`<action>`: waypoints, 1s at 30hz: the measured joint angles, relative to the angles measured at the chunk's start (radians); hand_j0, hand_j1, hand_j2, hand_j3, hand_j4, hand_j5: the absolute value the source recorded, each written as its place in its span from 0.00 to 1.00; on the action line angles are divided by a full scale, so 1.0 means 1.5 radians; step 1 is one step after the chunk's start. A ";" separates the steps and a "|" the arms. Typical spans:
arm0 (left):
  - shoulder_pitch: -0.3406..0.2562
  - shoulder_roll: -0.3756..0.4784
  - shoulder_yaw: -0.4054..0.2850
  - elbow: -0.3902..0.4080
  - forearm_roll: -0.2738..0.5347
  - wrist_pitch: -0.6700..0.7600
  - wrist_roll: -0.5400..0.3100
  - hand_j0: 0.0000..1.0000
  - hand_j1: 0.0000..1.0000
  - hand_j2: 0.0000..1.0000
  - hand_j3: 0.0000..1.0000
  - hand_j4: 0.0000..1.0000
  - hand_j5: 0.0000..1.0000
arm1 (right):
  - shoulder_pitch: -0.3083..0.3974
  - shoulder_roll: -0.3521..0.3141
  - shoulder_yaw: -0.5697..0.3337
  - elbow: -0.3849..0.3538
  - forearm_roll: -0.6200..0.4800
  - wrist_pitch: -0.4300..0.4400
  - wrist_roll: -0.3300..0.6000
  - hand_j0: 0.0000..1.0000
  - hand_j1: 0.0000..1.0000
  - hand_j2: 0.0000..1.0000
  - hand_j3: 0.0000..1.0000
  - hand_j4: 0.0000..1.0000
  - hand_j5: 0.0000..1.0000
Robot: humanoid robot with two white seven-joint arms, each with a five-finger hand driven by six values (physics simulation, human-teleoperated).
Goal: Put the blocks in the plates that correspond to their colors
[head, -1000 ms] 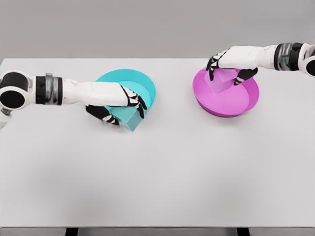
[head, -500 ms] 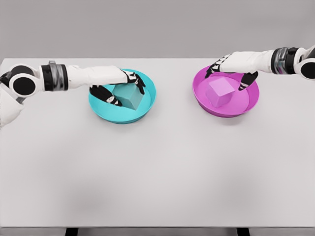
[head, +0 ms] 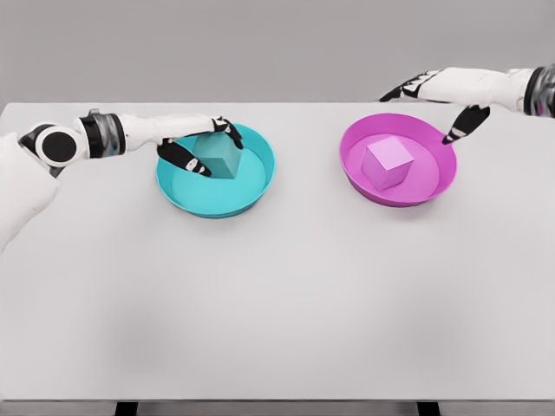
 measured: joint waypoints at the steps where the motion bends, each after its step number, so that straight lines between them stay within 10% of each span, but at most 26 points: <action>1: 0.000 -0.002 0.000 0.005 0.000 0.002 0.000 0.65 0.65 0.65 0.65 0.65 0.65 | 0.002 -0.008 -0.001 0.001 -0.003 0.000 0.000 1.00 1.00 1.00 1.00 1.00 1.00; 6: 0.001 -0.005 0.001 0.016 -0.002 0.009 0.000 0.98 0.98 0.98 0.98 0.98 0.98 | 0.003 -0.028 -0.006 0.033 -0.008 0.000 0.000 1.00 1.00 1.00 1.00 1.00 1.00; 17: 0.004 0.003 0.007 -0.013 -0.002 -0.015 0.000 1.00 1.00 1.00 1.00 1.00 1.00 | 0.006 -0.031 -0.011 0.066 -0.003 0.000 0.000 1.00 1.00 1.00 1.00 1.00 1.00; 25: 0.115 0.105 0.147 -0.155 0.001 -0.074 0.000 1.00 1.00 1.00 1.00 1.00 1.00 | 0.007 -0.031 -0.013 0.067 -0.004 0.000 0.000 1.00 1.00 1.00 1.00 1.00 1.00; 30: 0.256 0.150 0.291 -0.180 0.031 -0.078 0.000 1.00 1.00 1.00 1.00 1.00 1.00 | 0.007 -0.029 -0.013 0.066 -0.004 0.000 0.000 1.00 1.00 1.00 1.00 1.00 1.00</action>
